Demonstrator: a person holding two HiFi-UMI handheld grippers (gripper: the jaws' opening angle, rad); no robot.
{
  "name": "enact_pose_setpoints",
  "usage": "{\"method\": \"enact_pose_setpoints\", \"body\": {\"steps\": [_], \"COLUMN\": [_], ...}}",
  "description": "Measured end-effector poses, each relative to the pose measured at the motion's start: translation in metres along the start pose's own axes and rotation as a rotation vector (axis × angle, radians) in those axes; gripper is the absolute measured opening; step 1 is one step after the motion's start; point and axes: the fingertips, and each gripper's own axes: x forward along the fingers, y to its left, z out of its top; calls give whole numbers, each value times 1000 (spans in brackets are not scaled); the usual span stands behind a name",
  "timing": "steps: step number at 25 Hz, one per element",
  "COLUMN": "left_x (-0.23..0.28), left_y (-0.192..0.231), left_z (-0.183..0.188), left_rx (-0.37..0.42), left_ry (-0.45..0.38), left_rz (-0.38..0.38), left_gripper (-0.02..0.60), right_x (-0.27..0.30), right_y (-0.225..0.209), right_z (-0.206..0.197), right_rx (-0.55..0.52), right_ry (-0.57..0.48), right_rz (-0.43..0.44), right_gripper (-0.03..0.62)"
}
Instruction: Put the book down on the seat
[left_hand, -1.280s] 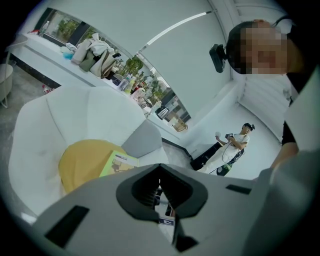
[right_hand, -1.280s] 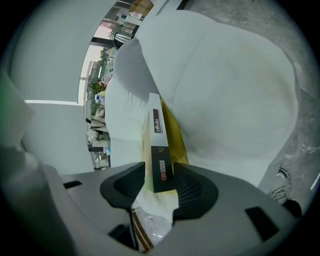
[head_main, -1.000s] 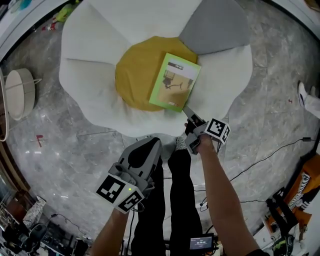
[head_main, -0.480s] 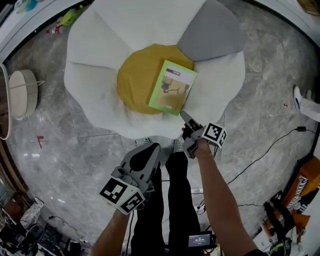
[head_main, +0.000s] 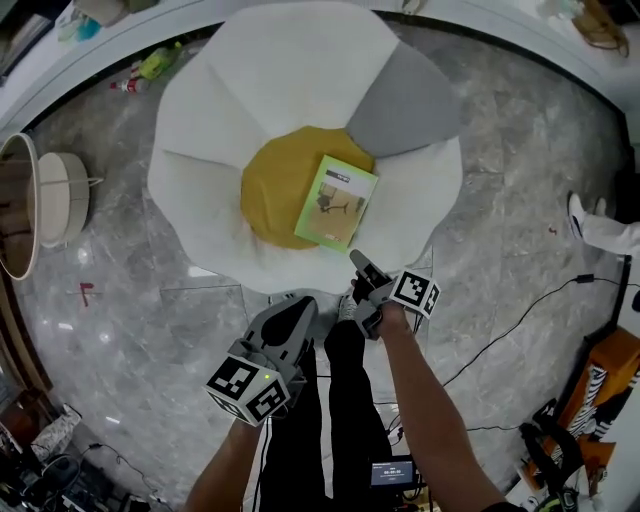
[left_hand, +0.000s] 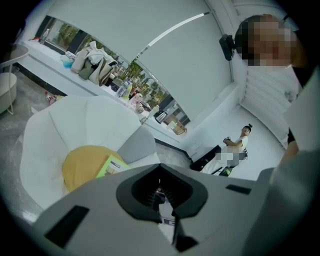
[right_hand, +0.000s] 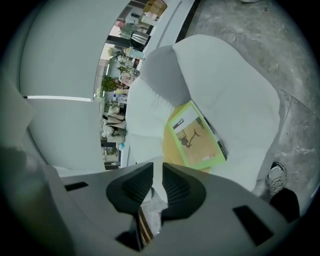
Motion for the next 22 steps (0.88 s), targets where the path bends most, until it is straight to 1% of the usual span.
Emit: {"method": "enact_pose_setpoints", "body": {"steps": [2,5,9,12,19,22], "left_x": [-4,-13,-29,-45,-77,-91], "left_y": [-9,-24,-45,-64,-107,-127], "left_z": [7,18,29,37,69,88], "left_rx": [0,7,7,19,72,76], "left_ry": [-7,-14,-13,-7,-2,-22], "left_rz": [0,-2,-7,-13,-26,-35], "left_gripper": [12,12,12,12,13,12], "right_x": [-9,-24,-52,-83,-143,-166], "right_y": [13,36,74,103,181,220], "right_z": [-3,-10,-30,-42,-46,-51], "right_rx": [-20,-69,-101,-143,-243,-280], "right_ry": [12,43,108,142,171,171], "right_rz": [2,14,71,95,143,174], "right_gripper": [39,17,15,15,14,14]}}
